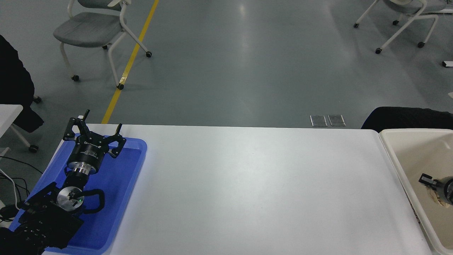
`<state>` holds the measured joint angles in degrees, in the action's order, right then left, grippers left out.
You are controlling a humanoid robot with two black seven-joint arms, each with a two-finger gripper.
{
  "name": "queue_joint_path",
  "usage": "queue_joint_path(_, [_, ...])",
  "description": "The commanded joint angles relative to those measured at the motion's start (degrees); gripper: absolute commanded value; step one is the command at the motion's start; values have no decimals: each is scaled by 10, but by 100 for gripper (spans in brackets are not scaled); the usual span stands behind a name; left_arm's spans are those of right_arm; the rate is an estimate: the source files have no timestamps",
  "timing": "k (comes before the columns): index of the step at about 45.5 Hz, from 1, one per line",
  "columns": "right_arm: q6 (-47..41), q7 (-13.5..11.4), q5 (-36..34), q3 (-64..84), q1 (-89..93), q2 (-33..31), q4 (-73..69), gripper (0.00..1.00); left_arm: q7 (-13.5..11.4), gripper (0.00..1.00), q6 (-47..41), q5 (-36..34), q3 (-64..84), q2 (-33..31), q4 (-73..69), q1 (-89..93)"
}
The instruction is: Pick up paper ball place in dustbin
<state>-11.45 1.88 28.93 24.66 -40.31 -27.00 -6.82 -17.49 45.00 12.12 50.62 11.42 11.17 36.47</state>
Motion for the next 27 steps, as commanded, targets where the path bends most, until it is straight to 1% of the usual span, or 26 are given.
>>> queue_joint_path(1, [16,0,-3,-17,7,6,3,50,0,100,0,0,0,0,0,0])
queue_joint_path(2, [16,0,-3,-18,7,6,4,95,0,100,0,0,0,0,0,0])
queue_joint_path(3, [16,0,-3,-18,7,6,3,100,0,100,0,0,0,0,0,0])
queue_joint_path(27, [26,2,-3,-43,-5,0,6,100,0,100,0,0,0,-1,0,0])
